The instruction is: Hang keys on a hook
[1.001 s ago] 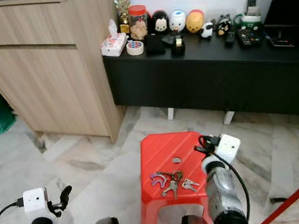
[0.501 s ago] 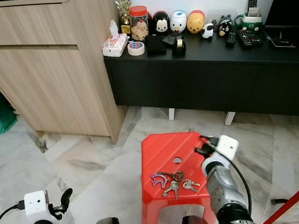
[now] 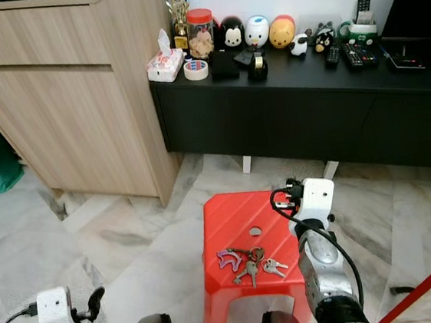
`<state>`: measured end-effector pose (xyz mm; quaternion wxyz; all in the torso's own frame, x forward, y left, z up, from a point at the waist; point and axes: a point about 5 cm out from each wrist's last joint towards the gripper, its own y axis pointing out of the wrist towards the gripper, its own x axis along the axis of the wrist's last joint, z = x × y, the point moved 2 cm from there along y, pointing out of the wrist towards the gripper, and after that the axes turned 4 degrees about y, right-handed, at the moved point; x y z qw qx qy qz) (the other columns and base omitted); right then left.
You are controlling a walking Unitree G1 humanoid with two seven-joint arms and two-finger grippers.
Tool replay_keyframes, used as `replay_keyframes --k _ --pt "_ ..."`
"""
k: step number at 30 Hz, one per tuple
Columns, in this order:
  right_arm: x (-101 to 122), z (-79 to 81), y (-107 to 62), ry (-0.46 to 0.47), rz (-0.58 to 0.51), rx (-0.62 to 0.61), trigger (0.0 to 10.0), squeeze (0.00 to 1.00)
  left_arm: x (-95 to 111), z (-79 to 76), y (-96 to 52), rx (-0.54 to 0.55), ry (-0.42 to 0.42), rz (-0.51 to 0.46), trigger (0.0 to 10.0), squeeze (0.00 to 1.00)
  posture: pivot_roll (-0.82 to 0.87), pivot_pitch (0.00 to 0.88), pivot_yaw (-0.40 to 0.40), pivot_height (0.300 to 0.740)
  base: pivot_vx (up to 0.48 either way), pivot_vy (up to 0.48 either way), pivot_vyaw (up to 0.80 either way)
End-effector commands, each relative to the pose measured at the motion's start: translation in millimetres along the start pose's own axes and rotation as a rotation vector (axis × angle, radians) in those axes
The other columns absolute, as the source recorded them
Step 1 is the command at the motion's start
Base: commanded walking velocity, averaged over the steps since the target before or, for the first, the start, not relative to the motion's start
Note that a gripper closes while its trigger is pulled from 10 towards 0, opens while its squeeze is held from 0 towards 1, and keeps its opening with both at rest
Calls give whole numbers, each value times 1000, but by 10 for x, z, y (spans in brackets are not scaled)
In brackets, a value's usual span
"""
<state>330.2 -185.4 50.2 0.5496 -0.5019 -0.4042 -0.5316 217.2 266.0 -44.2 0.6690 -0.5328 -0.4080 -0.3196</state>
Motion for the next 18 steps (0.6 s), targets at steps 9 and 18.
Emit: replay_keyframes --k 9,18 --pt "43 -44 23 -10 -25 -11 10000 0 -282 59 -78 38 -11 139 10000 0 86 0 -58 698 0 0 0" --pt "51 -59 28 -5 -32 -15 10000 0 -485 65 -155 40 16 260 10000 0 80 0 -49 740 0 0 0"
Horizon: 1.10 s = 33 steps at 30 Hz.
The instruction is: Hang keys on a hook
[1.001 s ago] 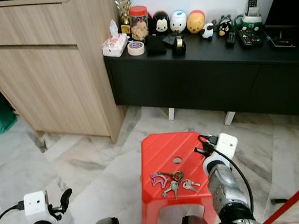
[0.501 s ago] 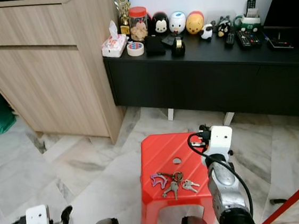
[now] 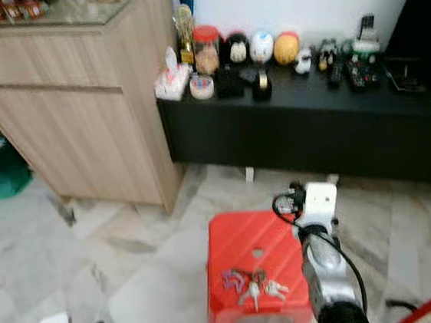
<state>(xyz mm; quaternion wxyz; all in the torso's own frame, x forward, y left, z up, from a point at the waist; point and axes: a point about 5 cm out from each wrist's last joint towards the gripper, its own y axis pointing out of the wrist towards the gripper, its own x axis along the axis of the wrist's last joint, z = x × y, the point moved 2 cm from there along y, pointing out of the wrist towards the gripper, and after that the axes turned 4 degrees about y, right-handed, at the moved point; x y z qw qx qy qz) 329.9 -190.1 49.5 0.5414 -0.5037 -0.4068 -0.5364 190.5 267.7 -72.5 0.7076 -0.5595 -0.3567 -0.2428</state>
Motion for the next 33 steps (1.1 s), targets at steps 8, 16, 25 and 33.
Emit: replay_keyframes --k 8,16,25,33 --pt "-75 -98 -44 0 22 -15 10000 0 -278 4 -88 10 14 115 10000 0 70 0 -56 740 0 0 0" --pt "-351 -316 -138 -9 162 -76 10000 0 -342 -50 -103 -3 29 148 10000 0 83 0 -84 740 0 0 0" --pt "-307 -305 -69 4 158 -87 10000 0 -431 -80 -132 -7 19 190 10000 0 81 0 -88 740 0 0 0" --pt "-215 -287 -7 -1 127 -85 10000 0 -633 -8 -236 6 9 272 10000 0 55 0 -78 740 0 0 0"
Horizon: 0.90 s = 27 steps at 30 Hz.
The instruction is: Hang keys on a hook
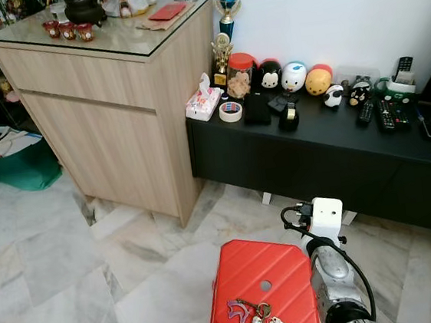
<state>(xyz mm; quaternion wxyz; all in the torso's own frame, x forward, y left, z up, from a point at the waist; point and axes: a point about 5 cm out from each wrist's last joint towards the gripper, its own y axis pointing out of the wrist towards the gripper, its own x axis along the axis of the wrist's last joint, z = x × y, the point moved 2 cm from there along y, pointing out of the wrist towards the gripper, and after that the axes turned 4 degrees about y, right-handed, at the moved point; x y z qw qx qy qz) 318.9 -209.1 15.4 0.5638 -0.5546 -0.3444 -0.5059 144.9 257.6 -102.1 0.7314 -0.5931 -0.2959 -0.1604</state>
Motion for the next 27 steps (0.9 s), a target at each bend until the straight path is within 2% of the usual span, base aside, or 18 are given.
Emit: replay_keyframes --k 1,3,10,27 --pt "104 -31 36 0 -34 -10 10000 0 -121 20 -28 0 14 51 10000 0 55 0 -78 740 0 0 0" --pt "167 -25 58 11 -57 -10 10000 0 -205 74 -57 5 23 83 10000 0 52 0 -71 740 0 0 0" --pt "170 -13 66 15 -56 -14 10000 0 -214 108 -61 7 27 91 10000 0 46 0 -61 740 0 0 0" --pt "140 -46 58 35 -48 -67 10000 0 -174 146 -50 12 25 84 10000 0 49 0 -54 740 -255 0 0"
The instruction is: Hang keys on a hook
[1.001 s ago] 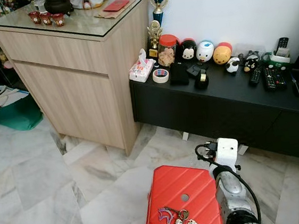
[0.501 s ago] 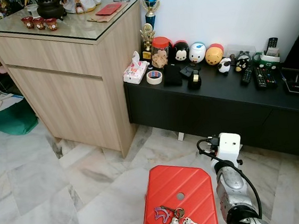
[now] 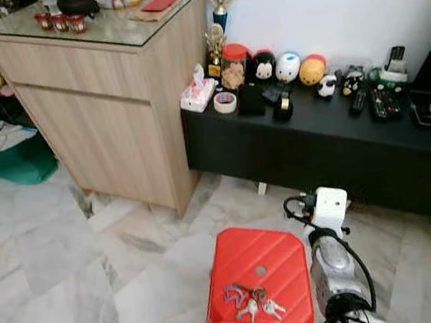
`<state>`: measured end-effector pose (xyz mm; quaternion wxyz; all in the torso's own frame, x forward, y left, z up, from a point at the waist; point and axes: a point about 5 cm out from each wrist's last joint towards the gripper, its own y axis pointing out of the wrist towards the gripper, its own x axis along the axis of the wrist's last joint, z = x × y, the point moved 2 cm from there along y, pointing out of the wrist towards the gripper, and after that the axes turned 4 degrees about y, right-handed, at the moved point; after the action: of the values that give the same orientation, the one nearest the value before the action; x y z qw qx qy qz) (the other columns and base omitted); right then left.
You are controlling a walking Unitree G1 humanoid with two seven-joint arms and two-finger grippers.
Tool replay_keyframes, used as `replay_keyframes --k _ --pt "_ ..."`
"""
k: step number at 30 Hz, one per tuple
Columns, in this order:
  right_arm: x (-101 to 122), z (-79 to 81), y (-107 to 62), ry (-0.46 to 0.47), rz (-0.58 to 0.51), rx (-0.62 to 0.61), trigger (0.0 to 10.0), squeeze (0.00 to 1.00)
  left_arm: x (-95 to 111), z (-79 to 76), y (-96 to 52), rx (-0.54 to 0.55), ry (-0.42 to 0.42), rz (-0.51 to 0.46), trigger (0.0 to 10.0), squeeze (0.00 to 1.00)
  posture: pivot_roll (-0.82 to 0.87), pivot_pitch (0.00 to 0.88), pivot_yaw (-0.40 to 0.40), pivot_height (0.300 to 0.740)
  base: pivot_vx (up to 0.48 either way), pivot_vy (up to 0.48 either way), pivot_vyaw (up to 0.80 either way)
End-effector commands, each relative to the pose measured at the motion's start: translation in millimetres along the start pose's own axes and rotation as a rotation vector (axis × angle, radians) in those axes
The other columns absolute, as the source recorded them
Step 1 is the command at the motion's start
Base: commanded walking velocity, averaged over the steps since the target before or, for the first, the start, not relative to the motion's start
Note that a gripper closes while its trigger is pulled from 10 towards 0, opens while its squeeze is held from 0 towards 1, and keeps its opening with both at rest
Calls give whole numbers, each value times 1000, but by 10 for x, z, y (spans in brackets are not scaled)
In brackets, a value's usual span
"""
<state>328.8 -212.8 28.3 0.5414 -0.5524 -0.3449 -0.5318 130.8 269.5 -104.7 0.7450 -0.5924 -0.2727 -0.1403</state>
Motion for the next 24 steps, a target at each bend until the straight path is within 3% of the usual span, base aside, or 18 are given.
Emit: replay_keyframes --k 1,4,24 --pt "-12 -42 -2 21 7 -25 10000 0 -61 7 -14 -9 7 23 10000 0 51 0 -54 740 -274 0 0" --pt "-8 -38 -2 28 2 -27 10000 0 -60 26 -15 -5 5 22 10000 0 54 0 -54 740 -274 0 -800" --pt "-58 42 -22 38 5 -23 10000 0 -66 121 -28 11 -5 20 10000 0 74 0 -43 740 -277 0 0"
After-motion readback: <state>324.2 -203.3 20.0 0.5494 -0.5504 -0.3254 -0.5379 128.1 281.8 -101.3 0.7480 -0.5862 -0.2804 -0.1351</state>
